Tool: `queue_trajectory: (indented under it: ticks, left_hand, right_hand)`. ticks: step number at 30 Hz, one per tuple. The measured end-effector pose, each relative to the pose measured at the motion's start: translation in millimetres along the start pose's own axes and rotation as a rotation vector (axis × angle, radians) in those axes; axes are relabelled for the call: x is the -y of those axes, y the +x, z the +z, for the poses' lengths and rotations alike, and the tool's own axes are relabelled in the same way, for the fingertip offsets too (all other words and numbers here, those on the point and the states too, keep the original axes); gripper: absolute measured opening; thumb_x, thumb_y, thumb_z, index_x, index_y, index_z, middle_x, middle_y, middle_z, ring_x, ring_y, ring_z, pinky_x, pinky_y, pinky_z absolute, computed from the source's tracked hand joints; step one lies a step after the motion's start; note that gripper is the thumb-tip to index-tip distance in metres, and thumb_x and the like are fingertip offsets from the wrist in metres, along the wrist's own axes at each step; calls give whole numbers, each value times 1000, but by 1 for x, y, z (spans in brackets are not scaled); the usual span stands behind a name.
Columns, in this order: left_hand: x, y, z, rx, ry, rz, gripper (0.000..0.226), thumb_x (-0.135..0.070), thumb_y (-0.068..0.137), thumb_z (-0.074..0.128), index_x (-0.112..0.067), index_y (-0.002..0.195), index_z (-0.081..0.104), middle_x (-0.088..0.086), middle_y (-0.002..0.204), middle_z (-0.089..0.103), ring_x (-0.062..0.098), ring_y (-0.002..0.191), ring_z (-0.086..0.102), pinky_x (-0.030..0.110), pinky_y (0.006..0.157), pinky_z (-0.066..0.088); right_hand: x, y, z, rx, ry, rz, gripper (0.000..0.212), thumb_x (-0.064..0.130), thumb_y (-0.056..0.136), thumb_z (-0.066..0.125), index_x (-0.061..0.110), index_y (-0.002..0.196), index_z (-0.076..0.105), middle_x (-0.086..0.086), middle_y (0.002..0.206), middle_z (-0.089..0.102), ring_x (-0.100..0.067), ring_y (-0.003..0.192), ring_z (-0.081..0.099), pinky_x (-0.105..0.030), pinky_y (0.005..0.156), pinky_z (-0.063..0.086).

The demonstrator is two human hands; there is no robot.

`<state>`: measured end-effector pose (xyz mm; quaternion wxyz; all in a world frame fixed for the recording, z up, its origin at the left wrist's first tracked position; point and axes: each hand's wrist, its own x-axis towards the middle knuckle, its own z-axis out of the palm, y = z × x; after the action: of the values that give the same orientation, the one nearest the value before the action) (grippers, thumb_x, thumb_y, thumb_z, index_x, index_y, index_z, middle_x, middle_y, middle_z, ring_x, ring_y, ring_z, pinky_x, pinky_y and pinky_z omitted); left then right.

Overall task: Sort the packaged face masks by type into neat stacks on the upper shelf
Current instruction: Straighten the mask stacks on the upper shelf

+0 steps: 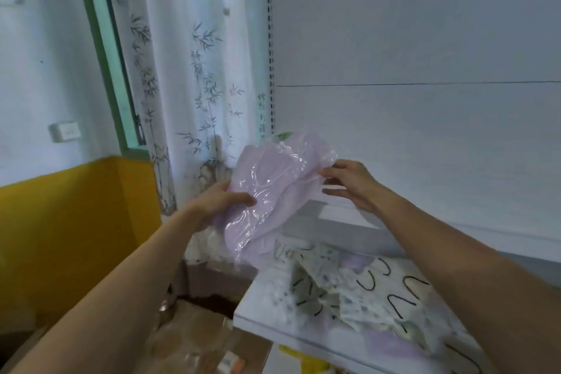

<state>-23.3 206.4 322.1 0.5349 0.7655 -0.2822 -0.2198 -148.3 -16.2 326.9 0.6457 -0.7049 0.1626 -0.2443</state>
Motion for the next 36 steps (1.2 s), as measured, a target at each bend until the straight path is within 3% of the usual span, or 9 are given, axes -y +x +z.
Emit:
queue_trajectory:
  ticks: [6,9,13,16,19,23,26,30,36]
  left_hand:
    - [-55,60,52,113,210,160,44,-8,73,74,-12,114,60,13,110,65,31,100,62,43,95,49]
    - [-85,86,81,109,356,300,39,-15,71,77,-13,107,61,13,108,65,32,102,61,42,94,49]
    - [-123,107,110,19,676,495,60,-25,73,77,-13,126,51,10,125,56,28,115,51,32,96,38]
    - [-142,116,132,41,743,616,62,-23,74,77,-16,128,49,8,126,55,26,114,49,24,87,35]
    - [-149,124,157,76,819,715,59,-23,73,76,-18,126,50,10,118,59,28,109,53,28,88,41]
    - [-143,140,172,-153,950,804,71,-45,71,74,-28,131,41,0,125,59,23,115,53,37,99,36]
    - [-119,151,174,-406,594,757,96,-55,59,79,-25,138,33,4,136,47,24,126,43,44,107,31]
    - [-68,165,187,-216,-75,405,113,-37,58,88,-17,145,19,12,144,35,28,130,39,40,109,33]
    - [-36,180,205,-36,-57,145,103,-21,68,83,-14,147,16,16,146,35,30,129,41,39,106,37]
  right_hand:
    - [15,10,-67,-52,-124,36,10,19,87,66,9,85,63,-3,84,59,-13,78,58,-38,89,52]
    - [28,14,-100,-67,-54,53,12,21,92,58,15,82,60,-2,82,56,-15,77,54,-41,90,49]
    - [48,25,-145,-156,13,-62,43,38,92,53,20,130,45,1,114,55,-16,110,52,-43,98,40]
    - [50,29,-161,-185,-278,-142,74,9,77,73,16,140,35,4,116,53,-14,106,53,-29,89,43]
    - [41,34,-174,-151,-286,-157,50,-3,64,73,10,111,60,-4,94,65,-18,83,62,-25,70,52]
    - [21,37,-196,-315,-231,-128,23,-8,72,70,6,90,69,-9,87,67,-23,81,62,-31,76,49]
    - [5,38,-212,-386,-130,-116,19,-6,74,69,9,85,70,-6,86,69,-23,86,63,-31,82,49]
    - [-16,29,-219,-270,-131,-12,37,-2,64,74,13,98,66,-2,84,68,-17,80,65,-25,65,47]
    - [-49,40,-206,-364,-38,43,41,-20,69,54,13,90,64,-8,85,63,-23,75,58,-27,60,48]
